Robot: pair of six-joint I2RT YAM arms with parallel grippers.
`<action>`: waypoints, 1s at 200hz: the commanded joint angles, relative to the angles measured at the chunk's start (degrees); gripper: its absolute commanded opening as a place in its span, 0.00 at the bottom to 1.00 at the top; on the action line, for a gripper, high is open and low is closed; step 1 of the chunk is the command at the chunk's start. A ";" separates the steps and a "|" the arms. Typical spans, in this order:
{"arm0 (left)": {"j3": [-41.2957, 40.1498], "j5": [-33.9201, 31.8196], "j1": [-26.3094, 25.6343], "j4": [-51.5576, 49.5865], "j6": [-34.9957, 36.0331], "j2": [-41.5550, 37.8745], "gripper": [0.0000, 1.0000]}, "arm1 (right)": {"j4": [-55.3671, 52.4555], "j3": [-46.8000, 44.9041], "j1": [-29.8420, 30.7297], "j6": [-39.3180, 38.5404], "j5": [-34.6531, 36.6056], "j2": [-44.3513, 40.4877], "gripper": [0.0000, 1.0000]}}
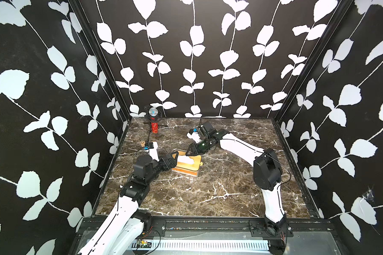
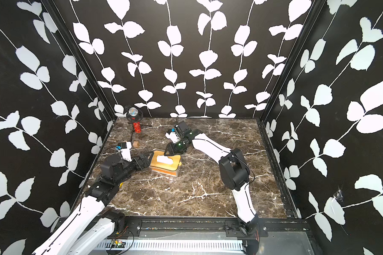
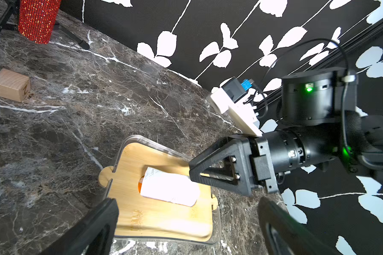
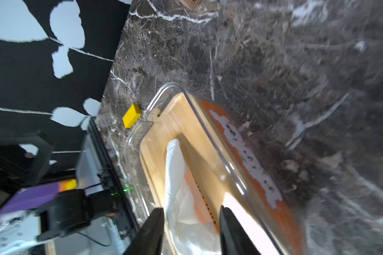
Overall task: Put the tissue paper into the tissue box
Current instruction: Pull the paper towel from the tissue box.
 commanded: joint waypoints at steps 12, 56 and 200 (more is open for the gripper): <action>-0.59 -2.93 0.33 -0.44 0.54 -2.10 0.99 | 3.08 -3.58 3.59 -6.81 9.70 -8.21 0.52; -2.20 -9.31 0.34 -3.01 -0.04 -7.48 0.99 | 2.43 -5.91 9.69 -17.02 26.48 -11.13 0.51; -3.18 -12.49 0.33 -5.50 0.23 -11.44 0.99 | -3.84 -0.77 14.08 -19.87 34.72 -1.86 0.20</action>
